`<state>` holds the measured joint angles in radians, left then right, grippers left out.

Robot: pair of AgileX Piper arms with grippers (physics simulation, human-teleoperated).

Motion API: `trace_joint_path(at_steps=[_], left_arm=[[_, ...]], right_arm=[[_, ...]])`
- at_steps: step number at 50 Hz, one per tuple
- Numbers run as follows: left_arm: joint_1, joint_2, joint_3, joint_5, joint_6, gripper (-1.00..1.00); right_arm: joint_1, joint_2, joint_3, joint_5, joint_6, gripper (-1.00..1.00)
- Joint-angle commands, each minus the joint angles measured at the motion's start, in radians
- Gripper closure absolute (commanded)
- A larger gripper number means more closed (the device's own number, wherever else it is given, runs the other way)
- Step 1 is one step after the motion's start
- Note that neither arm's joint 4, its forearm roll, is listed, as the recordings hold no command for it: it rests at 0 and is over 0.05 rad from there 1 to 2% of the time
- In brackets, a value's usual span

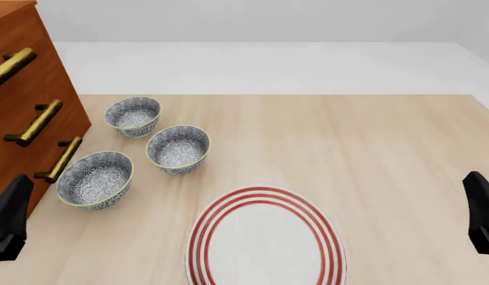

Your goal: Pick up the bowl and put it in the middle on the plate.

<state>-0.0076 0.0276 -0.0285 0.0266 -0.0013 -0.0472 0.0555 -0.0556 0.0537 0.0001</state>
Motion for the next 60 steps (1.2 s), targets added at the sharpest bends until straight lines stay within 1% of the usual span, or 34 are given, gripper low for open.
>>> trace_joint_path(at_steps=[1,2,4,6,7,8,10,14,17,19,20,21,22,23,25,28,29,30,31,32,34,36,38,39,41,44,45,48,51,53,54,56,59,60], left_arm=[[-0.004,-0.027,0.005,-0.018,0.06,-1.0],[-0.002,-0.026,-0.003,-0.004,0.046,-1.0],[-0.003,-0.026,-0.016,0.012,0.04,-1.0],[-0.005,-0.026,-0.038,0.039,-0.003,-1.0],[-0.008,-0.026,-0.043,0.041,0.008,-1.0],[-0.015,-0.027,-0.046,0.042,0.011,-1.0],[-0.013,-0.027,-0.057,0.051,0.003,-1.0],[-0.015,-0.027,-0.074,0.067,-0.002,-1.0],[-0.077,-0.027,-0.109,0.106,0.02,-1.0],[-0.121,-0.027,-0.147,0.132,-0.002,-1.0],[-0.128,-0.027,-0.156,0.139,-0.01,-1.0],[-0.141,-0.025,-0.164,0.157,-0.01,-1.0],[-0.139,-0.027,-0.166,0.161,0.003,-1.0],[-0.146,-0.021,-0.176,0.165,0.008,-1.0],[-0.155,-0.021,-0.192,0.184,0.013,-1.0],[-0.157,0.052,-0.201,0.171,0.04,-1.0],[-0.167,0.08,-0.207,0.165,0.028,-1.0],[-0.169,0.068,-0.223,0.179,0.001,-1.0],[-0.177,0.091,-0.25,0.192,-0.027,-1.0],[-0.167,0.116,-0.261,0.189,-0.019,-1.0],[-0.181,0.137,-0.282,0.185,0.013,-1.0],[-0.193,0.181,-0.305,0.18,0.062,-1.0],[-0.22,0.196,-0.308,0.173,0.118,-1.0],[-0.246,0.226,-0.329,0.182,0.125,-1.0],[-0.261,0.259,-0.357,0.189,0.099,-1.0],[-0.319,0.279,-0.375,0.189,0.125,-1.0],[-0.336,0.289,-0.385,0.192,0.146,-1.0],[-0.34,0.346,-0.393,0.171,0.147,-1.0],[-0.352,0.408,-0.404,0.147,0.214,-1.0],[-0.386,0.45,-0.384,0.101,0.301,-1.0],[-0.406,0.473,-0.371,0.076,0.326,-1.0],[-0.409,0.54,-0.379,0.057,0.3,-1.0],[-0.401,0.595,-0.361,0.0,0.377,-1.0],[-0.406,0.627,-0.365,-0.012,0.391,-1.0]], right_arm=[[0.038,-0.053,0.052,-0.05,0.01,-1.0],[0.039,-0.053,0.049,-0.042,0.004,-1.0],[0.053,-0.045,0.047,-0.036,-0.033,-1.0],[0.045,-0.046,0.039,-0.031,-0.026,-1.0],[0.048,-0.044,0.037,-0.029,-0.035,-1.0],[0.058,-0.044,0.032,-0.024,-0.061,-1.0],[0.056,-0.05,0.021,-0.009,-0.054,-1.0],[0.063,-0.036,0.02,-0.017,-0.054,-1.0],[0.065,-0.036,0.016,-0.013,-0.052,-1.0],[0.067,-0.033,0.017,-0.012,-0.054,-1.0],[0.068,-0.015,0.02,-0.019,-0.08,-1.0],[0.07,-0.022,0.022,-0.016,-0.075,-1.0],[0.068,-0.025,0.021,-0.012,-0.07,-1.0],[0.065,-0.042,0.015,0.003,-0.045,-1.0],[0.071,-0.046,0.008,0.015,-0.064,-1.0],[0.071,-0.037,0.01,0.008,-0.062,-1.0],[0.071,-0.032,0.012,0.005,-0.061,-1.0],[0.07,-0.03,0.013,0.004,-0.064,-1.0],[0.07,-0.029,0.012,0.005,-0.066,-1.0],[0.07,-0.029,0.011,0.007,-0.067,-1.0],[0.072,-0.03,0.01,0.011,-0.068,-1.0],[0.072,-0.03,0.009,0.014,-0.068,-1.0],[0.07,-0.026,0.01,0.013,-0.071,-1.0],[0.069,-0.022,0.01,0.011,-0.073,-1.0],[0.068,-0.021,0.01,0.011,-0.072,-1.0],[0.072,-0.021,0.01,0.011,-0.075,-1.0],[0.073,-0.021,0.01,0.011,-0.074,-1.0],[0.078,-0.044,0.009,0.022,-0.076,-1.0],[0.078,-0.05,0.008,0.008,-0.081,-1.0],[0.079,-0.051,0.008,0.007,-0.083,-1.0],[0.081,-0.051,0.008,0.007,-0.084,-1.0],[0.083,-0.05,0.008,0.009,-0.082,-1.0],[0.085,-0.049,0.008,0.011,-0.081,-1.0],[0.087,-0.048,0.008,0.012,-0.082,-1.0]])
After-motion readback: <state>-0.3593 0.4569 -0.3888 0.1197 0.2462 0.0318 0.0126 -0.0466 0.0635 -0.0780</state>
